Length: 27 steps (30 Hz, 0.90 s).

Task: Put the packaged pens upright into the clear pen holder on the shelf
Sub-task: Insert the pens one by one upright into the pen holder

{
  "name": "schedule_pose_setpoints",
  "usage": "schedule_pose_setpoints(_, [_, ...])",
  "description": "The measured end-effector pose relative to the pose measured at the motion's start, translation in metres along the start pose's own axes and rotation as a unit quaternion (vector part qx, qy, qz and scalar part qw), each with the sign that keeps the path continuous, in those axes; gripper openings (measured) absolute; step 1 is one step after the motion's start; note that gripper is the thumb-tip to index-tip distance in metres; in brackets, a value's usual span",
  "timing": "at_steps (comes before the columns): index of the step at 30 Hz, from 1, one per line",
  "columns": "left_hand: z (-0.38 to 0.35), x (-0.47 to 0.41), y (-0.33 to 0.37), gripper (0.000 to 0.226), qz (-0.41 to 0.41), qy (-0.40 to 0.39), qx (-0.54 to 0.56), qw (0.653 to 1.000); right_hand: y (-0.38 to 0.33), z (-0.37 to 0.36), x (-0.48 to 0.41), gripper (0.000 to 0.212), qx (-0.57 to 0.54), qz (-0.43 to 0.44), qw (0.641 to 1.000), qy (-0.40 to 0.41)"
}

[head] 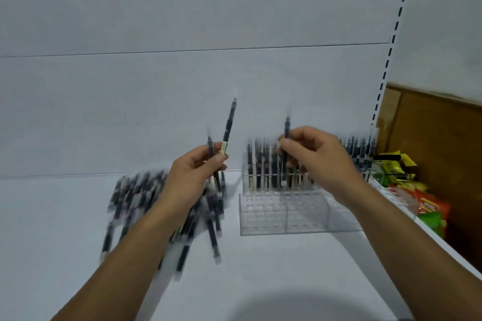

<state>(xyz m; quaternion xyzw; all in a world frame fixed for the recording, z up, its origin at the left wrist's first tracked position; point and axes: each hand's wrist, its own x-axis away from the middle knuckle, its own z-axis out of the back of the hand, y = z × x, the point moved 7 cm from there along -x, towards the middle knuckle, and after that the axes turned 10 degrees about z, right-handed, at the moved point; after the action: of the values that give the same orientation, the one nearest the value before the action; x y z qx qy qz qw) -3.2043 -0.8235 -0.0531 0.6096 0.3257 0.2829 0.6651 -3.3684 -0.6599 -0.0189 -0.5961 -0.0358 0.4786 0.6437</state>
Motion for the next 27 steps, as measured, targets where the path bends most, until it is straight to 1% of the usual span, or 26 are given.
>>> schedule_pose_setpoints(2, [-0.019,-0.008,0.004,0.021,-0.024,-0.029,0.012,0.999,0.006,0.019,-0.011,0.008,0.015,0.013,0.999,0.027])
schedule_pose_setpoints(5, [-0.044,-0.020,0.012,0.022,-0.072,-0.062,-0.016,0.995,0.017,0.035,-0.027,0.008,0.030,0.023,0.998,0.053])
schedule_pose_setpoints(11, [-0.063,-0.027,-0.005,0.022,-0.119,-0.070,-0.018,0.990,0.050,0.036,-0.038,0.010,0.083,0.031,0.994,0.068])
schedule_pose_setpoints(14, [-0.069,-0.025,-0.012,0.024,-0.141,-0.082,-0.051,0.985,0.058,0.037,-0.034,0.011,0.143,0.045,0.986,0.071])
schedule_pose_setpoints(16, [-0.072,-0.025,-0.014,0.023,-0.142,-0.093,-0.060,0.984,0.058,0.038,-0.032,0.009,0.168,0.050,0.982,0.069])
schedule_pose_setpoints(20, [-0.073,-0.024,-0.022,0.023,-0.149,-0.098,-0.088,0.980,0.056,0.046,-0.029,0.005,0.181,0.047,0.979,0.086])
schedule_pose_setpoints(23, [-0.072,-0.023,-0.024,0.022,-0.158,-0.090,-0.085,0.980,0.060,0.045,-0.026,0.005,0.215,0.039,0.973,0.070])
schedule_pose_setpoints(27, [-0.072,-0.024,-0.024,0.022,-0.170,-0.076,-0.096,0.978,0.068,0.028,-0.024,0.007,0.263,0.000,0.965,-0.017])
